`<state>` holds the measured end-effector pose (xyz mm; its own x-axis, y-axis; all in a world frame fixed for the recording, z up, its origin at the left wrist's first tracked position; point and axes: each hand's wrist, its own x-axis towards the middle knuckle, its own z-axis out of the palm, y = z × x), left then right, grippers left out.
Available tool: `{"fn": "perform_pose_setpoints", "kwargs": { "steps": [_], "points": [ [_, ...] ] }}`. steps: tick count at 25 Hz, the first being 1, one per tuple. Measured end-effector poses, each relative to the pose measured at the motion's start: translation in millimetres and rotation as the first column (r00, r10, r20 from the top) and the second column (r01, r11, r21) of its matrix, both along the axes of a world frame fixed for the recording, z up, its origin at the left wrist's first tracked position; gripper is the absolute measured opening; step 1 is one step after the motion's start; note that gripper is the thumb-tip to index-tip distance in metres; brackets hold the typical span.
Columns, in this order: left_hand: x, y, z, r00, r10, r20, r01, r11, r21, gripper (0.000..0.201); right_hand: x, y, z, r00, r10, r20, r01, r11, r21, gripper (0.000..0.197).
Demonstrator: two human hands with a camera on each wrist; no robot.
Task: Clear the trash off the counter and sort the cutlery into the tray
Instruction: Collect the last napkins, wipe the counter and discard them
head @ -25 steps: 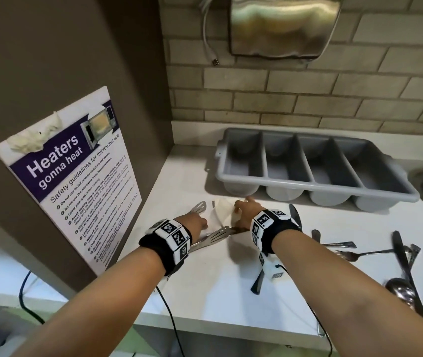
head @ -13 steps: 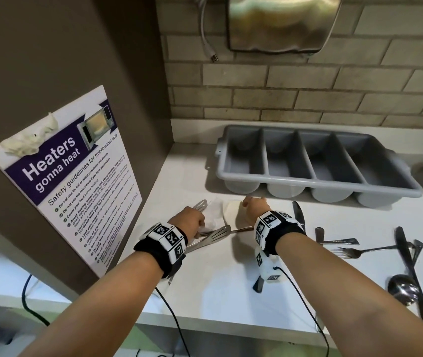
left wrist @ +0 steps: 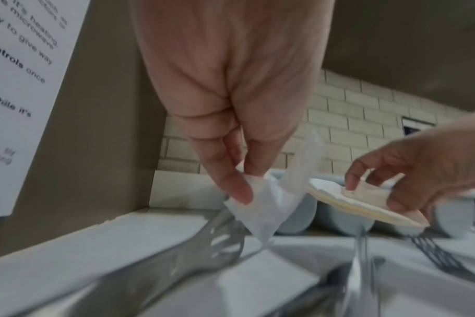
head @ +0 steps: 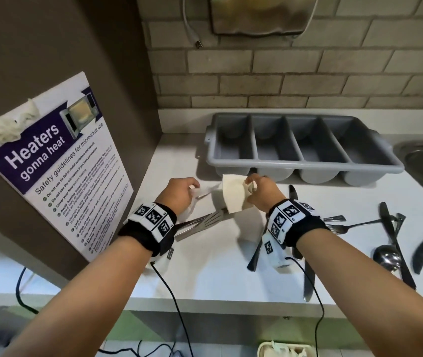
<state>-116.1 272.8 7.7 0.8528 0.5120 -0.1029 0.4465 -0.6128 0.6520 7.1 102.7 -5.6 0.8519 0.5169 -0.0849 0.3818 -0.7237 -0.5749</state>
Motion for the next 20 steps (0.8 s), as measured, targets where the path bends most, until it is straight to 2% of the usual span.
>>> {"fn": "perform_pose_setpoints", "kwargs": {
  "steps": [2,6,8,10,12,13,15,17,20],
  "points": [
    [3,-4,9,0.994,0.043,0.096,-0.037,0.997,-0.061,0.044,-9,-8,8,1.0,-0.007,-0.013,0.008,0.995,0.103,0.044],
    [9,-23,20,0.979,0.101,0.178,-0.061,0.975,-0.215,0.038,-31,-21,16,0.998,0.055,-0.005,-0.052,0.97,0.237,0.044],
    [12,-34,23,0.975,0.115,0.192,-0.031,0.92,-0.39,0.036,-39,-24,17,1.0,0.029,-0.011,-0.025,0.962,0.274,0.046],
    [10,-42,29,0.961,0.173,0.217,-0.025,0.833,-0.553,0.03,-45,-26,18,0.999,-0.015,-0.031,0.024,0.95,0.31,0.047],
    [9,-49,30,0.96,0.16,0.231,0.016,0.789,-0.615,0.026,-50,-31,18,0.998,-0.044,-0.034,0.053,0.942,0.332,0.048],
    [8,-54,30,0.969,0.099,0.228,0.056,0.806,-0.589,0.03,-52,-34,19,0.998,-0.048,-0.029,0.055,0.939,0.339,0.049],
    [7,-65,30,0.98,-0.01,0.199,0.099,0.892,-0.44,0.043,-57,-42,19,0.999,-0.043,-0.012,0.044,0.936,0.349,0.048],
    [9,-78,33,0.977,-0.009,0.212,0.08,0.94,-0.331,0.047,-60,-52,20,0.999,-0.031,0.016,0.023,0.928,0.371,0.043],
    [7,-98,40,0.965,0.035,0.26,0.047,0.951,-0.305,0.056,-66,-74,19,0.997,-0.026,0.075,-0.004,0.931,0.366,0.046]
  ]
}}
